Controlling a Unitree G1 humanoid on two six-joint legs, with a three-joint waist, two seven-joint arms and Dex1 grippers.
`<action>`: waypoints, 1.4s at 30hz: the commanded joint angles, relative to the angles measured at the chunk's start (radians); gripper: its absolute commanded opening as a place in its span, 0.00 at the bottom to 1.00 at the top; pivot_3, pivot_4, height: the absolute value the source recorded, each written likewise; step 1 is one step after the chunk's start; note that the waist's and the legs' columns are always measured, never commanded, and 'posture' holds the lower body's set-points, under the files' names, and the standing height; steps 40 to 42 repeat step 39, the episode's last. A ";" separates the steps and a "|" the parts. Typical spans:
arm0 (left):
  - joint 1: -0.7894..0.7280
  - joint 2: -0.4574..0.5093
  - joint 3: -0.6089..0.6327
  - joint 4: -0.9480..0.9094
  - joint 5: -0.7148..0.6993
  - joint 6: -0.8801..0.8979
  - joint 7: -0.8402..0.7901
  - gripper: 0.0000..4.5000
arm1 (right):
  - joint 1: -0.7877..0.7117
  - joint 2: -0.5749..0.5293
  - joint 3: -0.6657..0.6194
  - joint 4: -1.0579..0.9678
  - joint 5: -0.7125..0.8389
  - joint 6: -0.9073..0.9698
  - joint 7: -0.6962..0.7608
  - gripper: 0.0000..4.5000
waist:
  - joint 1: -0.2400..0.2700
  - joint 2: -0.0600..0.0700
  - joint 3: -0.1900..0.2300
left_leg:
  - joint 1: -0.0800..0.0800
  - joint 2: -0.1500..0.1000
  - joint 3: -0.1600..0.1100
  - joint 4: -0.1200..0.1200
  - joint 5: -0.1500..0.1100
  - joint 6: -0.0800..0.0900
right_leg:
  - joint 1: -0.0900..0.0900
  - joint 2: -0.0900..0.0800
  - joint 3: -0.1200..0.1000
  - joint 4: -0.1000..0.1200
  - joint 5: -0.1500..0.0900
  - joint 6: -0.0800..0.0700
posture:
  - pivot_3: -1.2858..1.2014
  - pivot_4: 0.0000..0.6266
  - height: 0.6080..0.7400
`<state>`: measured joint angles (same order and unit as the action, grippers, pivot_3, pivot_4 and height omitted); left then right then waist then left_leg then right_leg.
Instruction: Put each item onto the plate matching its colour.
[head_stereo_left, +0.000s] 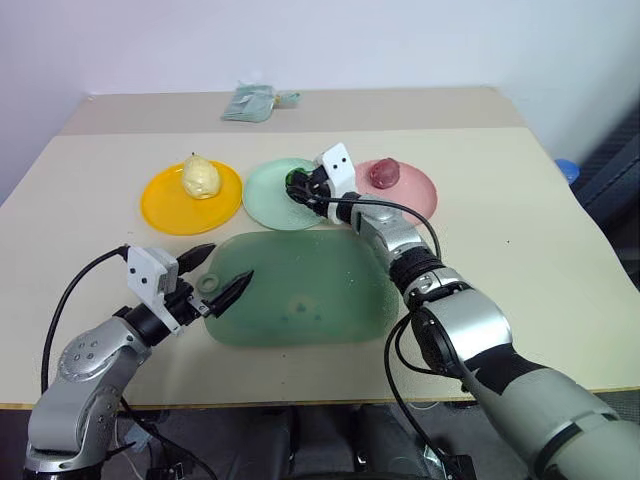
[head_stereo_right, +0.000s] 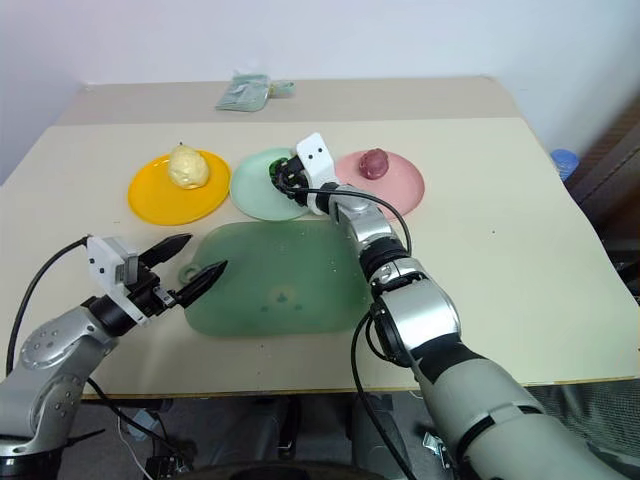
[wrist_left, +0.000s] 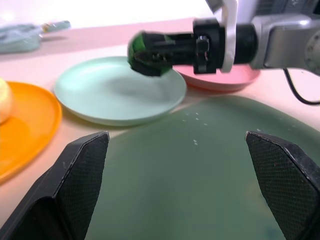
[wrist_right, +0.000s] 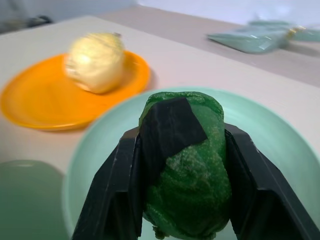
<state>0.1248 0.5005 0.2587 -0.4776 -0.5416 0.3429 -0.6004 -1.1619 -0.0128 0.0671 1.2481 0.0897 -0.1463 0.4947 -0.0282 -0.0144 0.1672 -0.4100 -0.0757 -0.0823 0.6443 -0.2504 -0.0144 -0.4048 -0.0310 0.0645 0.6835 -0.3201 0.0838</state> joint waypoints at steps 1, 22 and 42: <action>-0.010 -0.025 -0.006 0.000 0.030 -0.040 0.029 1.00 | -0.032 0.011 -0.034 0.033 -0.021 -0.045 -0.029 0.83 | -0.003 0.000 0.000 | 0.000 0.000 0.000 0.000 0.000 0.000 | 0.000 0.000 0.000 0.000 0.000 0.000 | 0.52 0.24 1.00; -0.188 0.033 -0.073 0.250 0.106 -0.154 -0.147 1.00 | 0.952 -0.461 -0.205 -1.558 0.278 0.594 0.192 0.99 | 0.014 0.001 0.000 | 0.000 0.000 -0.001 0.000 -0.004 0.005 | 0.001 0.000 -0.001 0.000 0.000 0.000 | 0.52 0.24 1.00; -0.036 0.168 0.028 0.111 -0.046 -0.033 -0.274 1.00 | 1.297 -0.629 -0.453 -1.801 0.422 0.709 0.201 0.99 | 0.018 0.001 0.000 | 0.001 0.001 -0.001 0.001 -0.004 0.007 | 0.005 -0.001 -0.001 -0.003 0.000 0.000 | 0.52 0.24 1.00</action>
